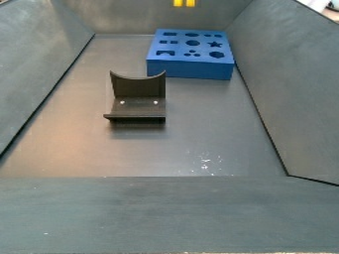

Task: Pick up the double-square object. Move up. Move to above the board. Insert the double-square object.
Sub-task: Insert the double-square object.

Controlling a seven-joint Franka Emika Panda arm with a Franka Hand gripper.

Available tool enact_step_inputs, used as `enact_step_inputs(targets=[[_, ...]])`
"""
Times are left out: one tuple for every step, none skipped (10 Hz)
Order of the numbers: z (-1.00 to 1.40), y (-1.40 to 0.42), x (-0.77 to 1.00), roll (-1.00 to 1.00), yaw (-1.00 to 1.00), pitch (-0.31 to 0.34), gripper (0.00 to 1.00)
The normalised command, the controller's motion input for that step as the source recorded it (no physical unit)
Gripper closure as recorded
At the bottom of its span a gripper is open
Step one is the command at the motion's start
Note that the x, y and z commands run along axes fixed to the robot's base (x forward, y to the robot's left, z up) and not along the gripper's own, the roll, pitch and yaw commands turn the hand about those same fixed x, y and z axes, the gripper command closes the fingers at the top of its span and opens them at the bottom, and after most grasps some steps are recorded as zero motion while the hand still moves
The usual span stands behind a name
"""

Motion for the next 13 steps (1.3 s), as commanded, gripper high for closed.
enact_step_inputs(targets=[[-0.27, -0.04, 0.10, 0.00, 0.00, -0.071, 1.00], [-0.34, -0.07, 0.26, 0.00, 0.00, -0.101, 1.00], [-0.37, -0.11, 0.37, 0.00, 0.02, -0.096, 1.00], [-0.36, -0.13, 0.43, 0.00, 0.01, -0.084, 1.00], [-0.33, -0.12, 0.35, 0.01, 0.00, -0.071, 1.00], [-0.15, 0.00, 0.03, 0.00, 0.02, -0.044, 1.00], [0.00, 0.00, -0.02, 0.00, 0.00, 0.000, 1.00], [-0.17, 0.00, 0.00, 0.06, 0.00, 0.000, 1.00], [-0.25, 0.00, 0.01, 0.10, 0.00, 0.000, 1.00], [-0.28, 0.00, 0.00, 0.12, 0.01, 0.000, 1.00], [-0.21, 0.00, 0.00, 0.08, 0.00, 0.000, 1.00], [-0.24, 0.00, 0.02, 0.11, 0.00, 0.000, 1.00], [-0.25, 0.00, 0.10, 0.11, 0.02, -0.007, 1.00]])
